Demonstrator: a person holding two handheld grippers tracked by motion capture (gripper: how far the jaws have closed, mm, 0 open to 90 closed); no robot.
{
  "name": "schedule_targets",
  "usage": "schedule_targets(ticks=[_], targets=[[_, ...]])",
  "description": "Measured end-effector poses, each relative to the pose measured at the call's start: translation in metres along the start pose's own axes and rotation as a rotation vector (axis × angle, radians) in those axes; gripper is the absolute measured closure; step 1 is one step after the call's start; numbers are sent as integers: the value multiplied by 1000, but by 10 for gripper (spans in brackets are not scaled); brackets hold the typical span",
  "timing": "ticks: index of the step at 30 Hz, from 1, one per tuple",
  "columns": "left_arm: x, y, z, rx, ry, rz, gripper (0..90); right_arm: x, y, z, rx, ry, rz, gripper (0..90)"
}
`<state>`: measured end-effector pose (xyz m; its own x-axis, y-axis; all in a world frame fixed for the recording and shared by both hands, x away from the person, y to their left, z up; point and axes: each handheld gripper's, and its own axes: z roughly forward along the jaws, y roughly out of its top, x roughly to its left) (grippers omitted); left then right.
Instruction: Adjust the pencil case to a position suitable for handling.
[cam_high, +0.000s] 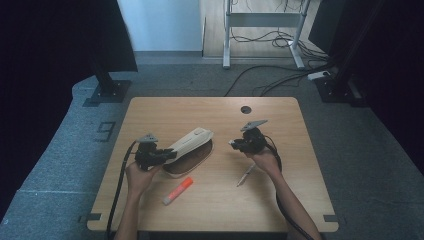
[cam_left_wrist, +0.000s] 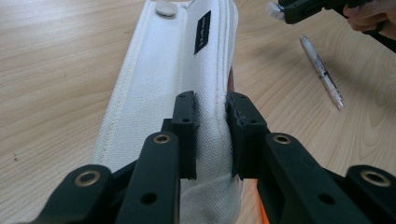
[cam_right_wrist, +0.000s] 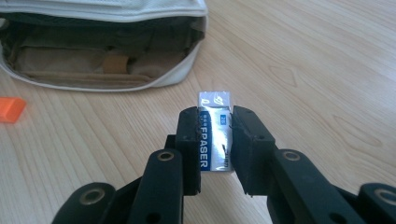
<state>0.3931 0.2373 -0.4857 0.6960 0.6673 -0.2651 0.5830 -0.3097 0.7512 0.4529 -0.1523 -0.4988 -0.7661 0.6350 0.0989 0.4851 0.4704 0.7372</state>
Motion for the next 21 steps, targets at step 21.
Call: schedule_targets(ticks=[21], targets=[[-1,1,-1,-1,-4,2,745,27,22,38,13,47,-35,715]])
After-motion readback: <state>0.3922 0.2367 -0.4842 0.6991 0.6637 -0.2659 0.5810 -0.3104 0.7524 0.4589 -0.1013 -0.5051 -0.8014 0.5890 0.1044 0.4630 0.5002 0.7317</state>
